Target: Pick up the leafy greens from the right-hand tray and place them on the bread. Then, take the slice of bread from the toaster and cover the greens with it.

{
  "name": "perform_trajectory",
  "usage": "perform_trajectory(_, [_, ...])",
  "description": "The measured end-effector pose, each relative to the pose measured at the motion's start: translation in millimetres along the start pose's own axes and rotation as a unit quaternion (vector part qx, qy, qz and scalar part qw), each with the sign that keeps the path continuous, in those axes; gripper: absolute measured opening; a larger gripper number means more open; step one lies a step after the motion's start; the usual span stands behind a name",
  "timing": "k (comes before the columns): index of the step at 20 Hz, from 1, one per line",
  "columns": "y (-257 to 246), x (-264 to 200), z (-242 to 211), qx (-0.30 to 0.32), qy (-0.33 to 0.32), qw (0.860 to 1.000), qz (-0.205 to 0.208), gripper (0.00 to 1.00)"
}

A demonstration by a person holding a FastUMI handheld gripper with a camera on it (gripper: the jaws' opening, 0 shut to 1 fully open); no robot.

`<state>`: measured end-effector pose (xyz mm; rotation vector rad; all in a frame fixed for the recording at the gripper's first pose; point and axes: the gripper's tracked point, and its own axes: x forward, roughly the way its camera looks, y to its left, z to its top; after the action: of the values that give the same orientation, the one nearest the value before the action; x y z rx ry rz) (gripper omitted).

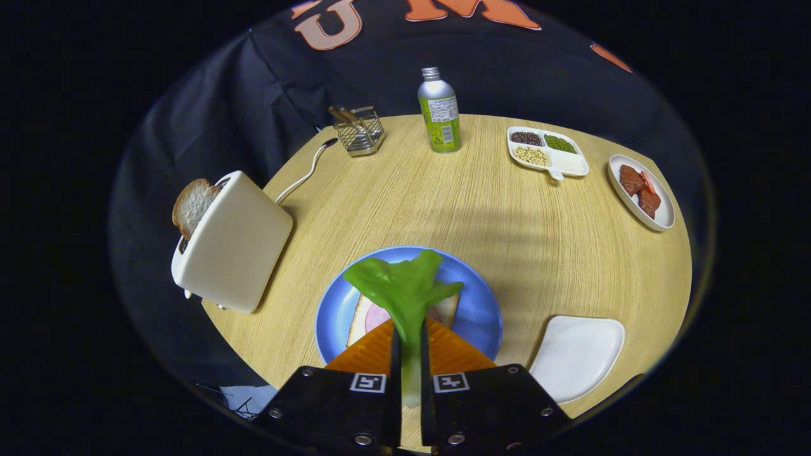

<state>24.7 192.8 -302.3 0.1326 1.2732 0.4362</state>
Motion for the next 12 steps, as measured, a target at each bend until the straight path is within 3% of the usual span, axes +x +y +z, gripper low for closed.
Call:
perform_trajectory(10, [17, 13, -2, -0.024, 0.001, 1.000, 0.002, 0.26])
perform_trajectory(12, [19, 15, 2, -0.039, -0.011, 0.999, -0.003, 0.35])
